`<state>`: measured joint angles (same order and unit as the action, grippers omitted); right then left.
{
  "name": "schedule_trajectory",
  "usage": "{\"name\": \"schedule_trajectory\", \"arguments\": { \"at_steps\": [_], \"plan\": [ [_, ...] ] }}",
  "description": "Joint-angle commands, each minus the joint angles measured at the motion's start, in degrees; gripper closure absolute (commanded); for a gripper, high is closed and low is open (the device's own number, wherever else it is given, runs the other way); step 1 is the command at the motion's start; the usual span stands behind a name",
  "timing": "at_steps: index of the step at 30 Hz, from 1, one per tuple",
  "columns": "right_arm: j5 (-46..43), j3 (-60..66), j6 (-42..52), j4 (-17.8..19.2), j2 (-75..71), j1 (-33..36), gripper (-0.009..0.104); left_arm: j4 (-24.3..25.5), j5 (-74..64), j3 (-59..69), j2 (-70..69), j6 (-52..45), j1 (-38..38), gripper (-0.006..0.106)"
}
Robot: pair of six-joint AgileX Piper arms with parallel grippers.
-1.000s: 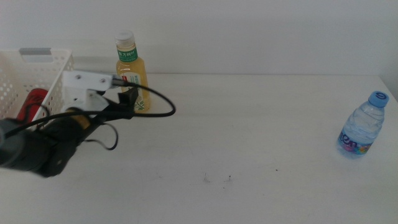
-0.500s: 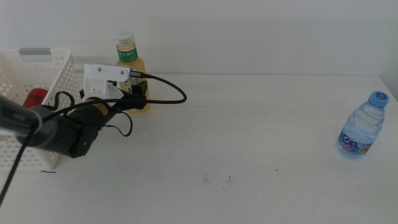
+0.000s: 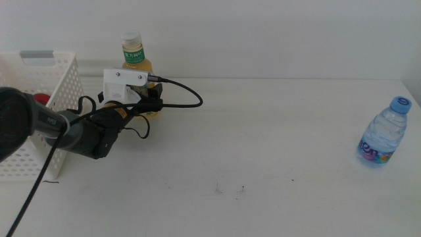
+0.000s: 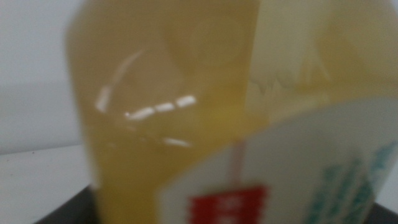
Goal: Use arms to grab the bottles and put them into the dustbin to the left of the table.
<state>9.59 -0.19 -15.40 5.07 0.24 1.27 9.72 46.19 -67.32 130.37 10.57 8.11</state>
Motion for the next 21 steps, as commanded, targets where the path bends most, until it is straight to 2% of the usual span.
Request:
{"name": "schedule_trajectory", "arguments": {
  "at_steps": [1, 5, 7, 10, 15, 21],
  "plan": [
    [-0.5, 0.2, 0.1, 0.3, -0.2, -0.3, 0.009, -1.7, -1.0, -0.5, 0.3, 0.6, -0.1, 0.029],
    [-0.5, 0.2, 0.1, 0.3, -0.2, -0.3, 0.009, 0.7, -1.1, -0.5, -0.4, 5.5, -0.1, 0.064],
    [-0.5, 0.2, 0.1, 0.3, -0.2, -0.3, 0.009, 4.1, -2.7, 0.6, -2.5, 7.9, -0.1, 0.081],
    [-0.5, 0.2, 0.1, 0.3, -0.2, -0.3, 0.009, 6.6, -8.0, 4.0, -8.7, 9.3, -0.1, 0.099],
    [-0.5, 0.2, 0.1, 0.3, -0.2, -0.3, 0.009, 10.0, -16.6, 11.6, -22.5, 10.7, -0.1, 0.102],
    [-0.5, 0.2, 0.1, 0.3, -0.2, -0.3, 0.009, 20.5, -35.6, 15.2, -39.5, 20.4, 1.7, 0.102]
  ]
}}
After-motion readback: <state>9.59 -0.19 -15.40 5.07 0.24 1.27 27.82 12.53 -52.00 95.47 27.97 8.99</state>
